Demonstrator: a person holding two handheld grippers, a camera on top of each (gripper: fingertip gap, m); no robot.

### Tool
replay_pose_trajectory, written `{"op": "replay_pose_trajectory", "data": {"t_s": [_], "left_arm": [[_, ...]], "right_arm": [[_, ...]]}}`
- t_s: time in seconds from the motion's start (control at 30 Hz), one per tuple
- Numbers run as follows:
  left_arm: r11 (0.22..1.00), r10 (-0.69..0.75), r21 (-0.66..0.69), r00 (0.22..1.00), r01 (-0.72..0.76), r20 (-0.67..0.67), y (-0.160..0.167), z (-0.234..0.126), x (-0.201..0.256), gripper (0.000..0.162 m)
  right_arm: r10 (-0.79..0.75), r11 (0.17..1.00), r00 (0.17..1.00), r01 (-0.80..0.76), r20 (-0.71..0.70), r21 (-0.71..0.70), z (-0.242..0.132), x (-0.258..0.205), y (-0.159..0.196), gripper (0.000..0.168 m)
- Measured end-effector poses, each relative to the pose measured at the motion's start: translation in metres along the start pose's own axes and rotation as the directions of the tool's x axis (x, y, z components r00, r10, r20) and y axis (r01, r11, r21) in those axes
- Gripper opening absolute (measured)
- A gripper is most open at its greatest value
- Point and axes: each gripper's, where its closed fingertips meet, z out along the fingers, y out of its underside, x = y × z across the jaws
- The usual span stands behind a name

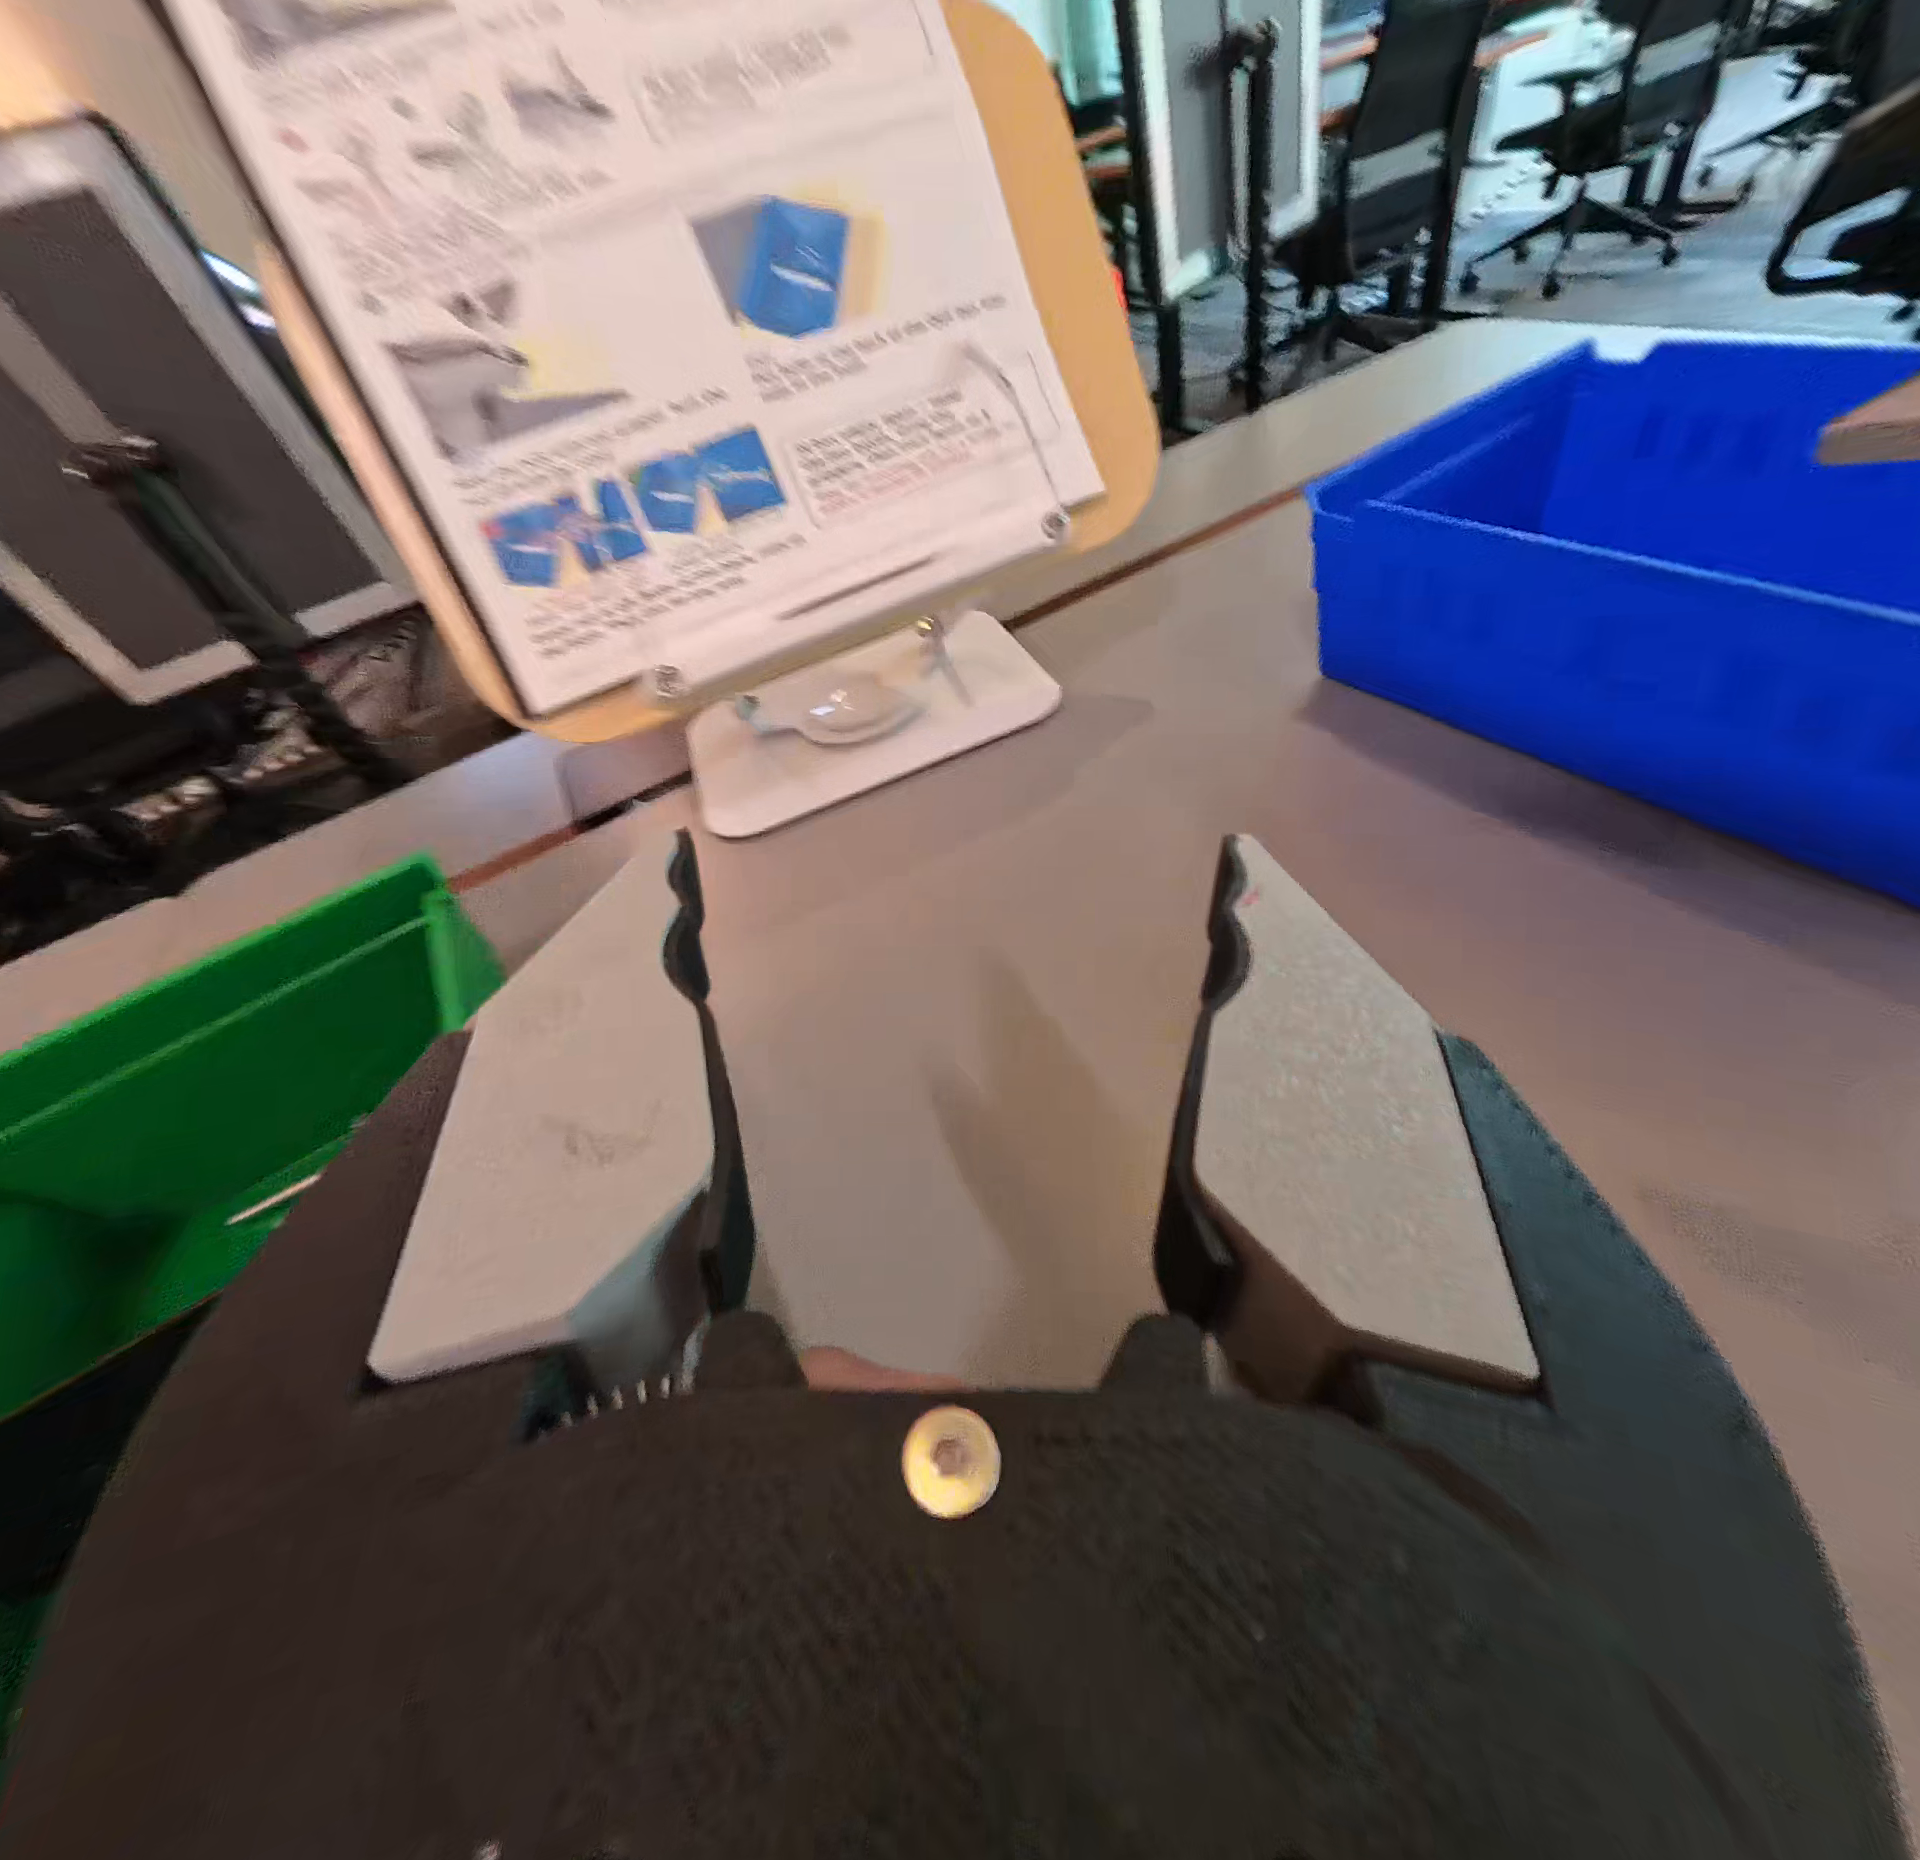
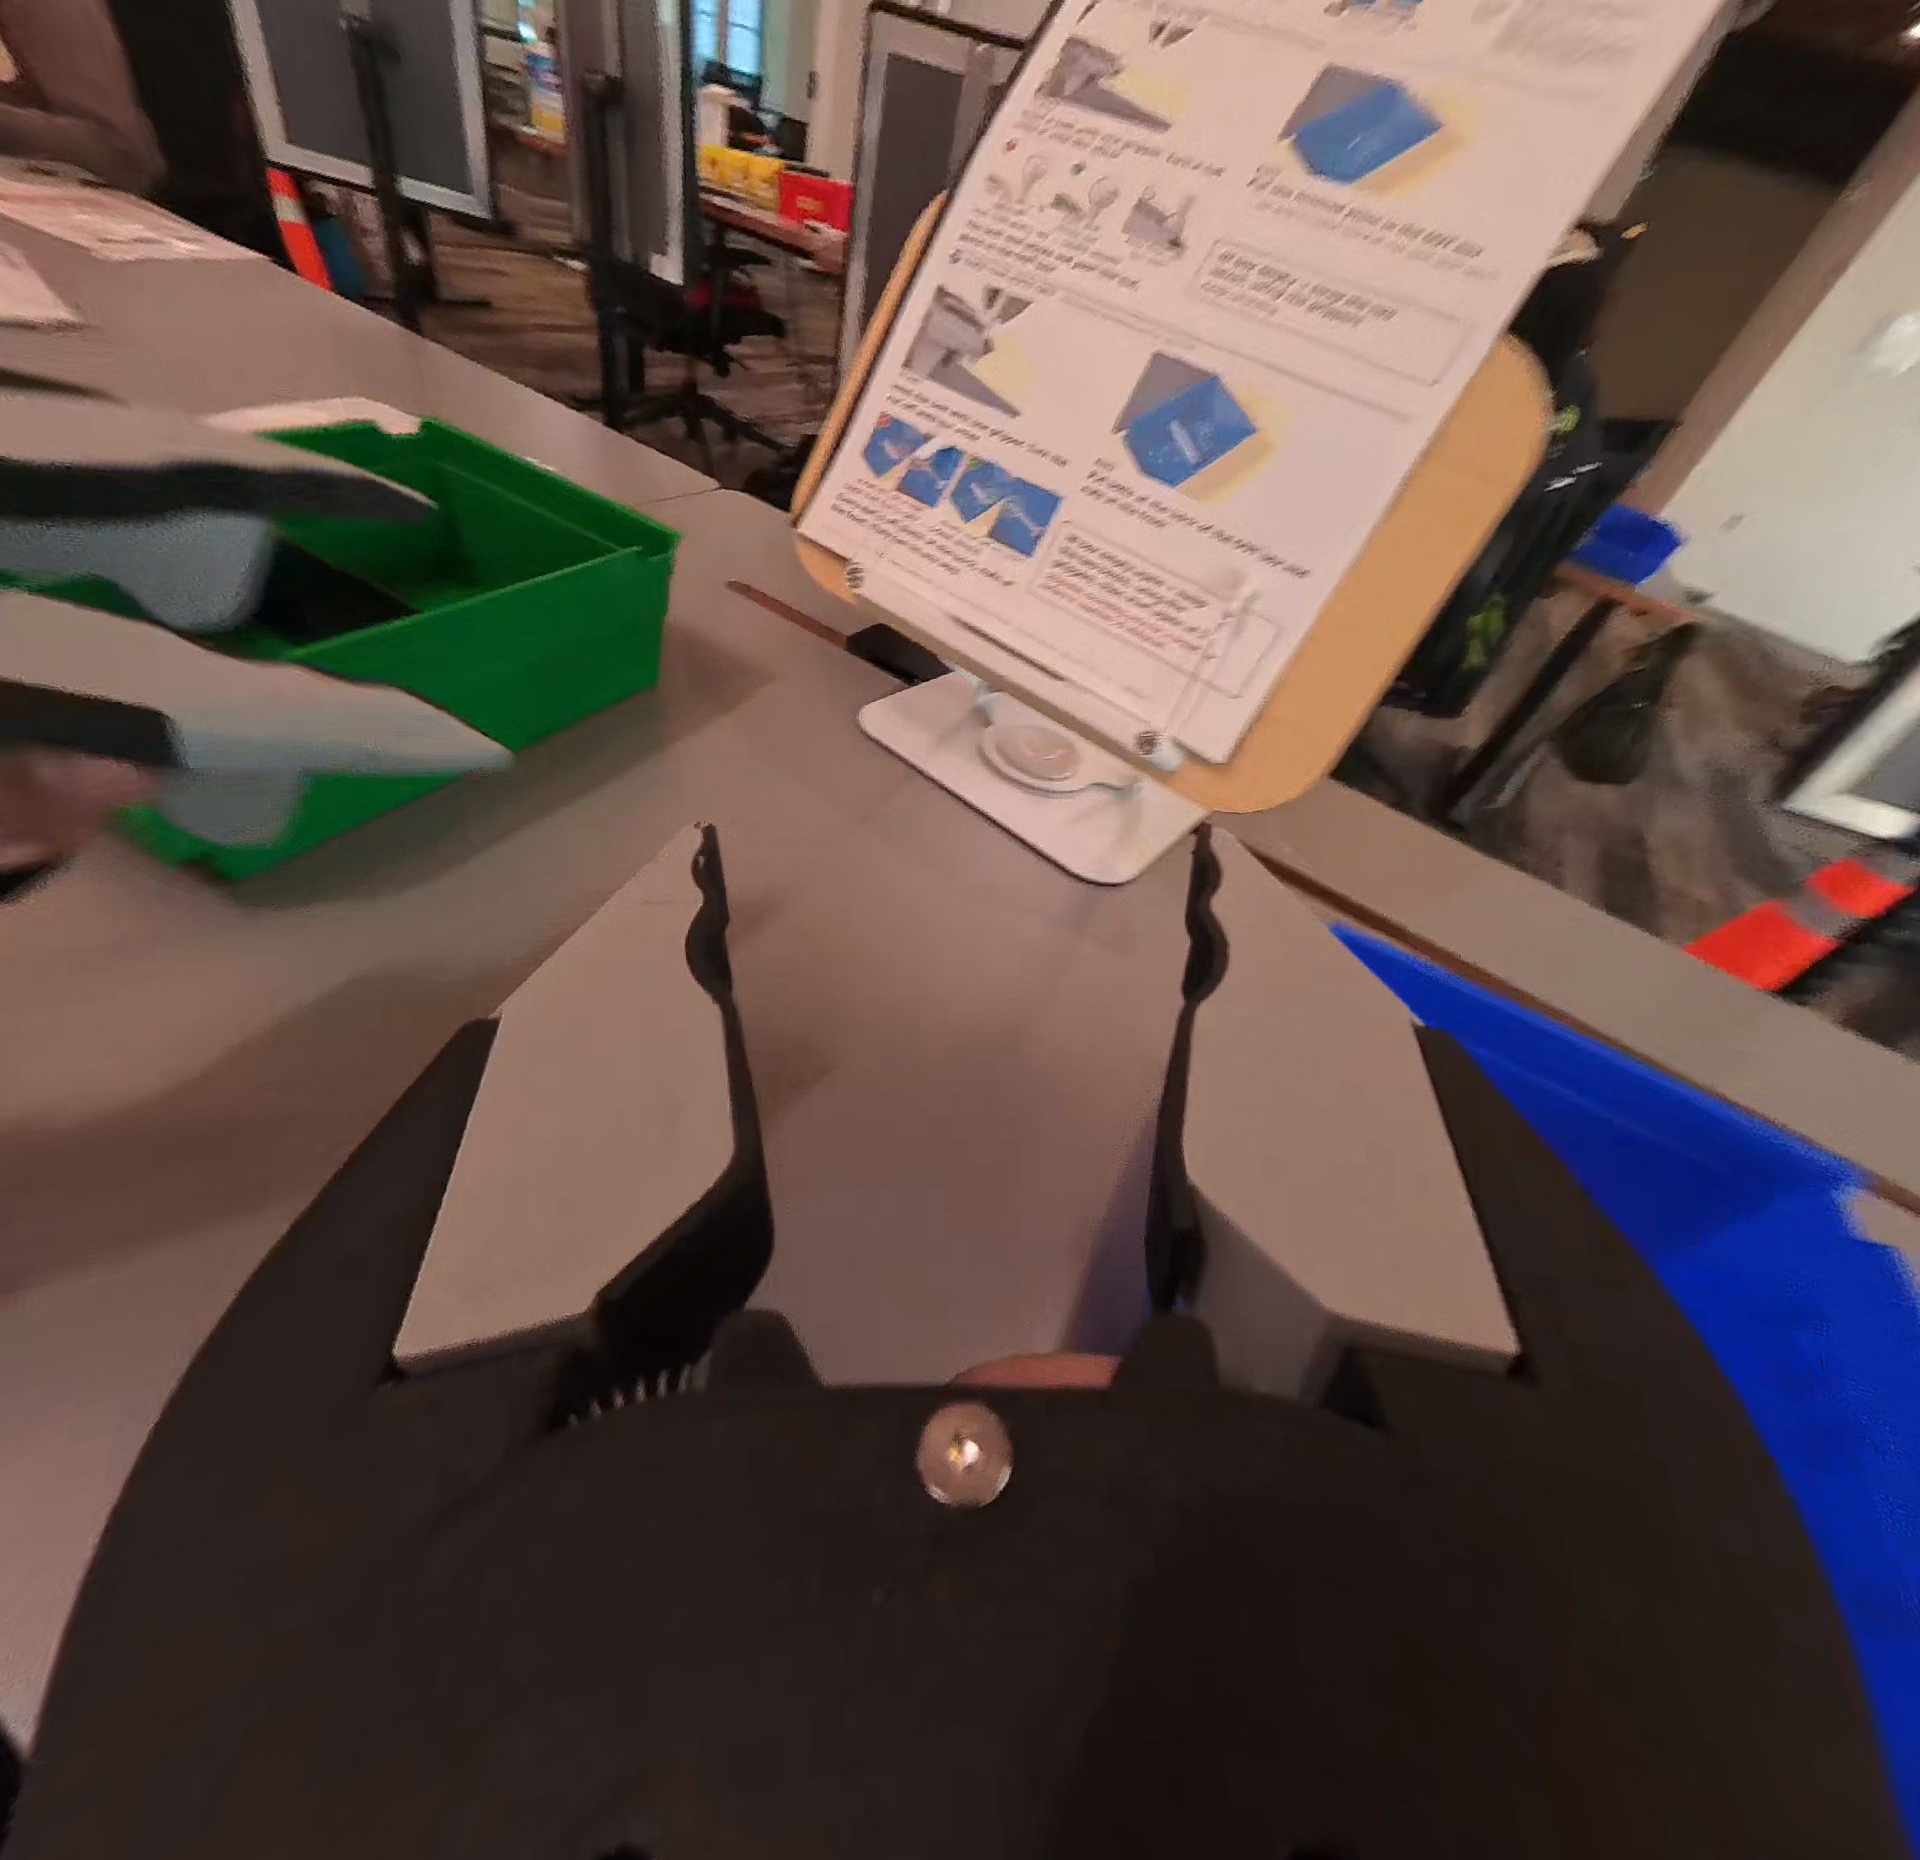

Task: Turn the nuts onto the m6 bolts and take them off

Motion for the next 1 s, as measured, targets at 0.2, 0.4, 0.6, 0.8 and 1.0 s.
{"op": "replay_pose_trajectory", "data": {"t_s": [0.2, 0.4, 0.6, 0.8, 1.0], "left_arm": [[0.996, 0.070, -0.060, 0.997, -0.072, -0.027, 0.037, 0.049, 0.018, 0.096], [0.987, 0.122, -0.088, 0.983, -0.134, -0.136, 0.075, 0.073, 0.035, 0.090], [0.985, 0.137, -0.071, 0.963, -0.157, -0.232, 0.080, 0.066, 0.068, 0.073], [0.993, 0.087, -0.060, 0.966, -0.104, -0.243, 0.074, 0.060, 0.068, 0.082], [0.996, 0.073, 0.079, 0.955, -0.052, -0.288, 0.035, 0.009, 0.045, 0.059]], "right_arm": [[0.048, 0.997, 0.998, -0.045, 0.039, -0.061, 0.057, -0.010, 0.035, 0.090], [0.046, 0.986, 0.993, -0.028, 0.105, -0.164, 0.107, -0.026, 0.104, 0.092], [0.075, 0.974, 0.971, -0.022, 0.227, -0.225, 0.110, -0.055, 0.129, 0.068], [0.074, 0.984, 0.982, -0.044, 0.171, -0.175, 0.103, -0.037, 0.113, 0.080], [0.194, 0.968, 0.957, -0.152, 0.216, -0.198, 0.103, -0.046, 0.120, 0.076]]}}
